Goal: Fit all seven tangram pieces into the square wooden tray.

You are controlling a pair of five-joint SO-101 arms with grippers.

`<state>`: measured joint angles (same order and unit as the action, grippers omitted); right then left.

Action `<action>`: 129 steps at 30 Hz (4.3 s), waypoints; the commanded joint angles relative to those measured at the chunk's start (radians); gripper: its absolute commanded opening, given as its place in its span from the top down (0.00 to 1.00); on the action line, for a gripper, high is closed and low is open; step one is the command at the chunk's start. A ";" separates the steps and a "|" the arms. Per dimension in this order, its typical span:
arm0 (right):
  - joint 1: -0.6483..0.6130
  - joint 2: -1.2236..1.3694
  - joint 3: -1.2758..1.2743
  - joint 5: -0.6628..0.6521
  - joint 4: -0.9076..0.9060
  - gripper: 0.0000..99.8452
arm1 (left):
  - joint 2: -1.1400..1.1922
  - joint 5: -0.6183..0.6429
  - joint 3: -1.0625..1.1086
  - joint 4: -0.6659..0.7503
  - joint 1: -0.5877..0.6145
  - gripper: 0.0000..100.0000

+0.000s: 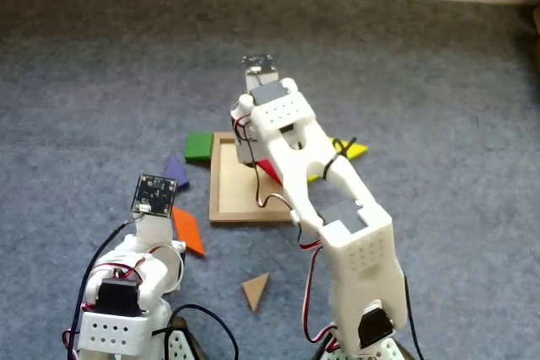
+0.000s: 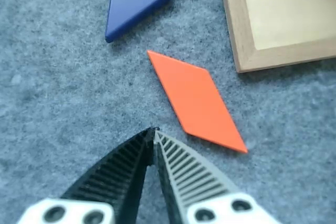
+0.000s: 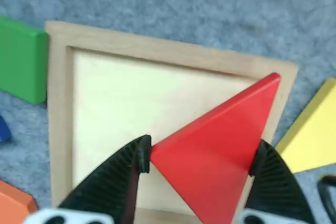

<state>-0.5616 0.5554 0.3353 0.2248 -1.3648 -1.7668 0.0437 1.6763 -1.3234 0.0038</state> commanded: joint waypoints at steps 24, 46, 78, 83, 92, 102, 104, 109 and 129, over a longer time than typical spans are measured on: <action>-0.045 -0.030 0.058 -0.002 -0.088 0.64 | -0.050 -0.006 0.019 -0.003 -0.016 1.00; 0.056 0.122 0.134 -0.181 0.015 0.98 | -0.050 -0.006 0.019 -0.003 -0.016 1.00; 0.193 -0.088 0.199 -0.252 -0.189 0.98 | -0.050 -0.006 0.019 -0.003 -0.016 1.00; 0.291 -0.094 0.203 -0.048 -0.179 0.98 | -0.050 -0.006 0.019 -0.003 -0.016 1.00; 0.325 -0.087 0.228 0.526 -0.044 0.98 | -0.050 -0.006 0.019 -0.003 -0.016 1.00; 0.334 0.019 0.188 0.671 -0.025 0.74 | -0.050 -0.006 0.019 -0.003 -0.016 1.00; 0.332 0.048 0.188 0.669 -0.025 0.67 | -0.050 -0.006 0.019 -0.003 -0.016 1.00; 0.328 0.113 0.191 0.674 0.004 0.64 | -0.050 -0.006 0.019 -0.003 -0.016 1.00; 0.331 0.177 0.186 0.674 0.124 0.64 | -0.050 -0.006 0.019 -0.003 -0.016 1.00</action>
<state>-0.2501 0.7304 0.5117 0.8861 -1.2589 -1.7668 0.0437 1.6763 -1.3234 0.0038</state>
